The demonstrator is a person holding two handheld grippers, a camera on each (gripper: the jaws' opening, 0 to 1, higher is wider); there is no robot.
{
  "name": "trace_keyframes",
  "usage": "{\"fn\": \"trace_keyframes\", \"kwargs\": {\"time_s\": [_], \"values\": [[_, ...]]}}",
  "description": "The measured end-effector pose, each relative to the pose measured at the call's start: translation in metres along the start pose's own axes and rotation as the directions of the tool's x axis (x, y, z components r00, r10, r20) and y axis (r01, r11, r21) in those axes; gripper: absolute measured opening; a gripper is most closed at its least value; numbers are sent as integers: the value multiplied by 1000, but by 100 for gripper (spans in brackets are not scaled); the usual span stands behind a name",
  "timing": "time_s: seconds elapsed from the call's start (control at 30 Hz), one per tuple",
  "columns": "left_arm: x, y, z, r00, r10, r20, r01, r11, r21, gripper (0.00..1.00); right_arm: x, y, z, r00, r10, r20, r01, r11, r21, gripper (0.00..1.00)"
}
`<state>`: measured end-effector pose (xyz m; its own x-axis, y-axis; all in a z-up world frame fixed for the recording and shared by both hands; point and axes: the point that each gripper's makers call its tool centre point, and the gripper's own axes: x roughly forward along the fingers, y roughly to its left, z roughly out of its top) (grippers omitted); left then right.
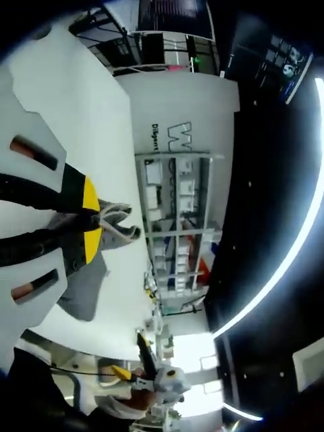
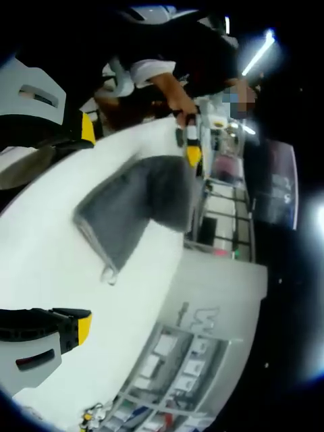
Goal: Open the folded towel by lifting each exposed corner and separating the folded layers until the towel lies flat within the target outline without major curled edges
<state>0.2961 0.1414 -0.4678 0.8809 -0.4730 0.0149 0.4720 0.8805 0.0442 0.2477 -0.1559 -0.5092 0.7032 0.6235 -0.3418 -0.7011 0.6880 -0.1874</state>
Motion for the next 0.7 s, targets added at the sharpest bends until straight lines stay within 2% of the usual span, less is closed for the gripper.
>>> {"fn": "trace_keyframes", "kwargs": {"time_s": [0.37,0.7], "values": [[-11,12,-17,998,30,-61,-29,999,16,6,1,1,0,1000,5,4,-5,1000,0,99],[-18,29,-35,992,48,-120,-52,998,-33,6,4,1,-2,1000,13,0,-13,1000,3,99]]}}
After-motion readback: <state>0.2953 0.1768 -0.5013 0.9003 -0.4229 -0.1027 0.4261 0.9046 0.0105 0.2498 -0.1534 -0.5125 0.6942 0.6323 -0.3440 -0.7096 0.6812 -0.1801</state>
